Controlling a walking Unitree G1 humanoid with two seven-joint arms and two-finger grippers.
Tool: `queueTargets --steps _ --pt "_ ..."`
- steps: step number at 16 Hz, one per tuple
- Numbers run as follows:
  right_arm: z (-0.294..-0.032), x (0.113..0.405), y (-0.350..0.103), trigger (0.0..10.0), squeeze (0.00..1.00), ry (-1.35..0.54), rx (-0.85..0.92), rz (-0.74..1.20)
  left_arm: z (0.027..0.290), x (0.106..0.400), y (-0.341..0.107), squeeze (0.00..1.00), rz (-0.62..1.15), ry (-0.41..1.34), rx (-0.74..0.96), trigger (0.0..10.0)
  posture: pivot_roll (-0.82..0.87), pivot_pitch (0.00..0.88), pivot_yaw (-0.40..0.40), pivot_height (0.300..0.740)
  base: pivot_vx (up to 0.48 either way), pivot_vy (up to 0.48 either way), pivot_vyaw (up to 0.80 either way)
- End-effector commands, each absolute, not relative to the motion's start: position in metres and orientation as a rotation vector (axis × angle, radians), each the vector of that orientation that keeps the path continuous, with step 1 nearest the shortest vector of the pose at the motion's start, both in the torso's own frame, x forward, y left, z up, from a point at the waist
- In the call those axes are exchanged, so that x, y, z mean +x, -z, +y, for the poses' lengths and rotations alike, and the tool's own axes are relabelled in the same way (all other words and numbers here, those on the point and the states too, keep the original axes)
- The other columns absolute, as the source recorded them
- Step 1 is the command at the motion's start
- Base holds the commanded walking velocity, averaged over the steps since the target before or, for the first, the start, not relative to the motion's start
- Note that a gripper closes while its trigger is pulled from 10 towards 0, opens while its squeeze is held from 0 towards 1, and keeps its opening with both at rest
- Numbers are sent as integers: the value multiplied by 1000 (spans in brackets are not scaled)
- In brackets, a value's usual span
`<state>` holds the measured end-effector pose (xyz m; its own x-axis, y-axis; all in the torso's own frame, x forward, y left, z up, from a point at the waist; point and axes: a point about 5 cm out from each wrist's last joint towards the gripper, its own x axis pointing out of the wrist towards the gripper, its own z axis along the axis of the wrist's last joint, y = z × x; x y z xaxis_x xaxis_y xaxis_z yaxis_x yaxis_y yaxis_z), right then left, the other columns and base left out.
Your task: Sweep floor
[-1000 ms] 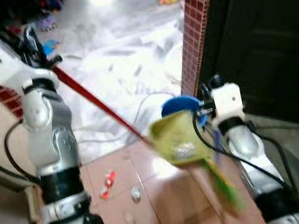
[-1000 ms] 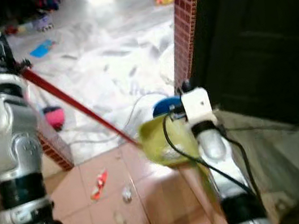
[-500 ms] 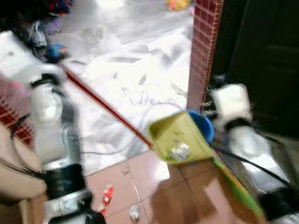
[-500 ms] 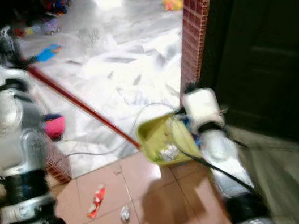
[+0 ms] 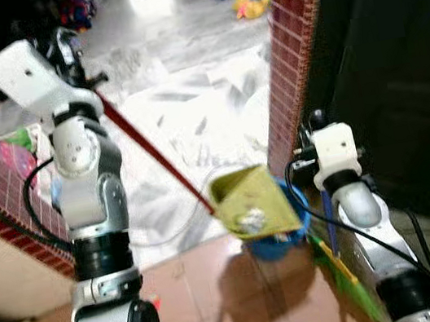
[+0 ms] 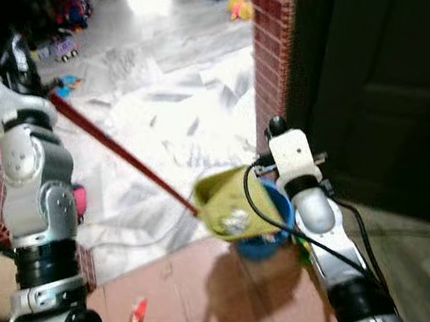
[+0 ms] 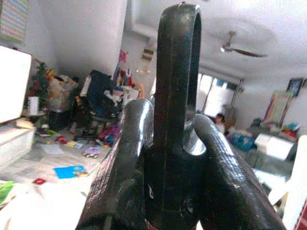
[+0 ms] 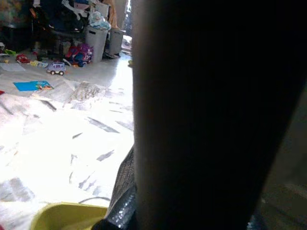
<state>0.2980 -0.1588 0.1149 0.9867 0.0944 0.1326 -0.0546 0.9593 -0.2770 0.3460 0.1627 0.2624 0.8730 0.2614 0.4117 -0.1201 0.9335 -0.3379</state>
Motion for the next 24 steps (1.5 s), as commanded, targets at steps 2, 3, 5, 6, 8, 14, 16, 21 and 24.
queueTargets --steps 2,3,5,6,8,14,16,21,24 --pt "-147 301 -126 10000 0 -114 -269 -201 170 340 -277 0 -578 -242 -260 10000 -90 0 69 740 234 0 0" --pt "-146 301 -126 10000 0 -117 -269 -200 167 339 -276 0 -587 -238 -232 10000 -89 0 70 740 0 0 0" --pt "-144 301 -125 10000 0 -123 -268 -200 161 339 -274 0 -599 -230 -191 10000 -90 0 72 740 0 0 0" --pt "-143 302 -125 10000 0 -123 -268 -200 157 340 -273 0 -600 -221 -184 10000 -91 0 73 740 0 0 0" --pt "-143 302 -126 10000 0 -122 -268 -201 149 340 -271 0 -603 -197 -176 10000 -93 0 75 740 0 0 0" --pt "-141 303 -125 10000 0 -119 -261 -204 106 336 -269 0 -659 -6 -87 10000 -89 0 85 740 0 0 0" --pt "-138 303 -125 10000 0 -121 -256 -206 86 332 -261 0 -659 85 -67 10000 -96 0 91 740 0 0 0" --pt "-137 304 -125 10000 0 -121 -254 -211 33 315 -260 0 -734 399 19 10000 -98 0 93 740 0 0 0" --pt "-136 305 -126 10000 0 -125 -258 -217 2 295 -258 0 -795 698 122 10000 -100 0 92 740 0 0 0"
